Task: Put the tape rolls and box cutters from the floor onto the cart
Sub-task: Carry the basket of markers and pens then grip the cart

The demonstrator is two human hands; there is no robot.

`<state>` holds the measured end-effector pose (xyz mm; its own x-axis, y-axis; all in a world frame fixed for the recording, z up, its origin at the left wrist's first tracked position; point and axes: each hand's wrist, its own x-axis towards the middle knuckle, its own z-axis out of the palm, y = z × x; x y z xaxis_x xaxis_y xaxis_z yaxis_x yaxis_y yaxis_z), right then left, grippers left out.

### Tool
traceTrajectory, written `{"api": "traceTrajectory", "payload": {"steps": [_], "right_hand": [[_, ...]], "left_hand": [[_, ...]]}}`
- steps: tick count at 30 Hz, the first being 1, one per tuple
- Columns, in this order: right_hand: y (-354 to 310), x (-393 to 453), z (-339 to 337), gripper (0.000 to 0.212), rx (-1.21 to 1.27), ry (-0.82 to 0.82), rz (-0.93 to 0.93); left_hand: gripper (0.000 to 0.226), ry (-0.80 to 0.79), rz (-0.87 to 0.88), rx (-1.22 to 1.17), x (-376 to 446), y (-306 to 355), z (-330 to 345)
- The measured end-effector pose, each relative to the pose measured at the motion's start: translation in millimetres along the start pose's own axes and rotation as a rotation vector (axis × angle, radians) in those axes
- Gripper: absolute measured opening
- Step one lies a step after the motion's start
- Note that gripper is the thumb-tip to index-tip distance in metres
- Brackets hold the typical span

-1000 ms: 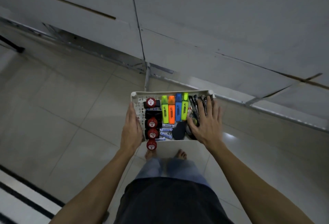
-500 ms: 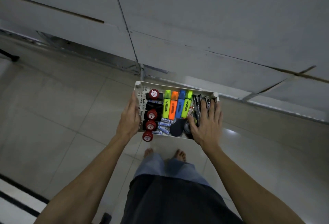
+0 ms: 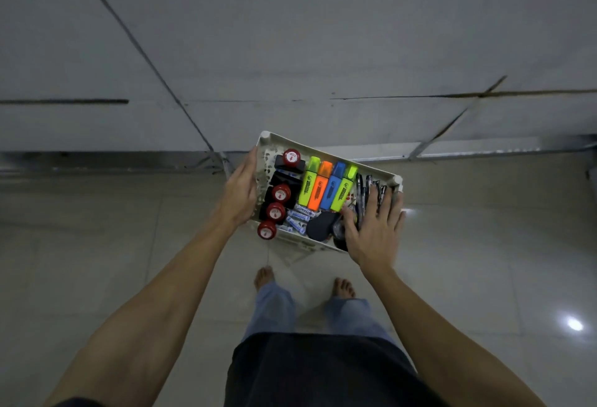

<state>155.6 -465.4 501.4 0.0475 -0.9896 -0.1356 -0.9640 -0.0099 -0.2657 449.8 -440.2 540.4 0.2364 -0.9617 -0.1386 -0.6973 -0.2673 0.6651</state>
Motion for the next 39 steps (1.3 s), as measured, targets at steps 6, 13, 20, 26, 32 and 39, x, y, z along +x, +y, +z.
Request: {"api": "traceTrajectory", "payload": {"steps": [6,13,20,26,32,39], "right_hand": [[-33.7,-4.4,7.0,0.079,0.043,0.063,0.153],[-74.6,-0.7,18.9,0.076,0.054,0.133,0.231],[-104.8,13.9,24.3,0.073,0.090,0.161,0.181],[-111.6,20.1,37.5,0.077,-0.033,0.032,0.146],[-124.1,23.2,26.5,0.079,0.107,0.073,0.151],[-96.8,63.3,10.5,0.076,0.137,0.058,-0.013]], "left_hand": [[0.059,-0.149,0.082,0.016,49.0,-7.2,-19.8],[0.058,-0.210,0.142,0.040,95.3,-27.9,-40.4],[0.091,-0.186,0.182,-0.038,99.8,-40.8,-66.9],[0.063,-0.155,0.197,-0.027,97.9,-62.9,-66.1],[0.062,-0.126,0.149,0.185,101.7,-93.0,-55.0],[0.061,-0.053,0.250,0.306,72.1,-89.7,-27.6]]}}
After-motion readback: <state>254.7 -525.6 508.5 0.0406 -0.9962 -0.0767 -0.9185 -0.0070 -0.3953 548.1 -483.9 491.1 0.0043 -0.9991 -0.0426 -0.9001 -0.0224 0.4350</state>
